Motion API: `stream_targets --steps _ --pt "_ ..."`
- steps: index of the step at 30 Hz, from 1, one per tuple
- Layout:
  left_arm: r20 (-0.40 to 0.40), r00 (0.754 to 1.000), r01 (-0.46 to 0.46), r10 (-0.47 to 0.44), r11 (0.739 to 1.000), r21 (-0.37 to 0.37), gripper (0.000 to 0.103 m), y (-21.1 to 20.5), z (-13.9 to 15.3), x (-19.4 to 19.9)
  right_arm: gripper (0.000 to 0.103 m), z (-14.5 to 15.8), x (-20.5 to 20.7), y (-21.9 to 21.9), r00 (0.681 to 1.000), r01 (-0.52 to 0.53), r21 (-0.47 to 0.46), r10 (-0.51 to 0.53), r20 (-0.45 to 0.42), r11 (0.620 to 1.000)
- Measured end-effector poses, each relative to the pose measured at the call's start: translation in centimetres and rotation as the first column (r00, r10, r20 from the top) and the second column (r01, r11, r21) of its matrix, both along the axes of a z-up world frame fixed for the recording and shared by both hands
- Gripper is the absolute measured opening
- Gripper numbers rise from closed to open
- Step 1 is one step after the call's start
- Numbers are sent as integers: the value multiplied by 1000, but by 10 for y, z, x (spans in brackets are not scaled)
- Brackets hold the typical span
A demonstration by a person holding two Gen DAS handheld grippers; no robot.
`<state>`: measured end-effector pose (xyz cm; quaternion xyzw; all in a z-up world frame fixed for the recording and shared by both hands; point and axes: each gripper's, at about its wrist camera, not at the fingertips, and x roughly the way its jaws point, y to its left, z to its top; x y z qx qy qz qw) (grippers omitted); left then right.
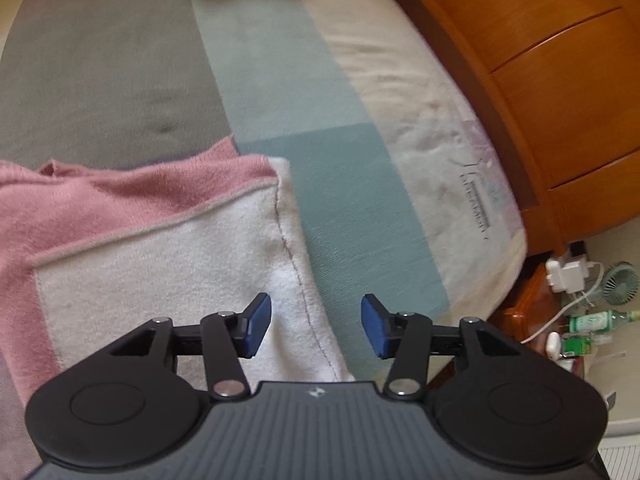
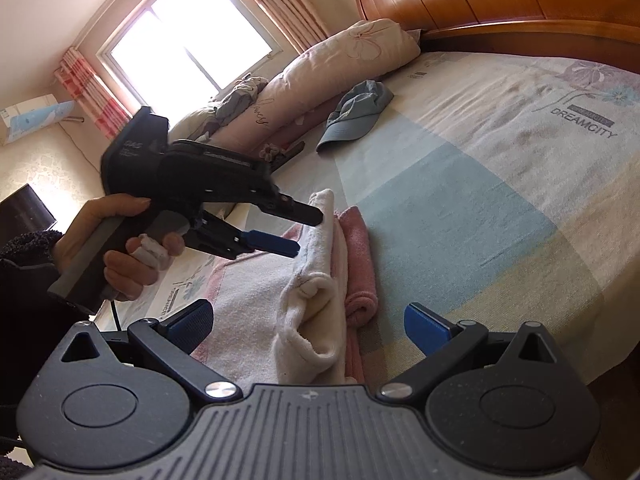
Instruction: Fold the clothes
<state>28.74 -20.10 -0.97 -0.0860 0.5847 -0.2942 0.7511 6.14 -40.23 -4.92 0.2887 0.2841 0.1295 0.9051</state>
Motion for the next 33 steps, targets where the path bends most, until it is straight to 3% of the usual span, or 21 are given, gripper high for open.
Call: stream_targets --steps 6,9,11,14,20,22,29,33 --pt "170 985 -35 28 999 40 66 63 24 -14 103 13 16 20 995 -91 -25 92 46 996" --pt "206 976 -85 66 993 81 67 98 21 -21 103 21 32 43 983 -164 -77 169 71 983" --pt "190 977 -109 94 992 68 67 116 14 -24 103 21 47 58 972 -213 -89 220 81 973" --pt "172 980 -101 100 995 -7 67 127 9 -25 103 18 73 80 956 -276 -93 283 74 957" --pt "145 984 -85 103 989 -124 74 125 -19 -15 103 -19 97 87 960 -279 -130 272 -71 951" --pt "113 988 -97 108 990 -99 73 123 -40 -9 101 -32 89 79 958 -282 -123 273 -82 952" --pt "200 977 -44 75 987 -156 74 121 -22 2 102 -35 71 72 955 -294 -125 289 -61 947" --pt "164 979 -91 118 983 -160 74 125 -46 30 103 -35 75 70 958 -283 -86 278 -66 955"
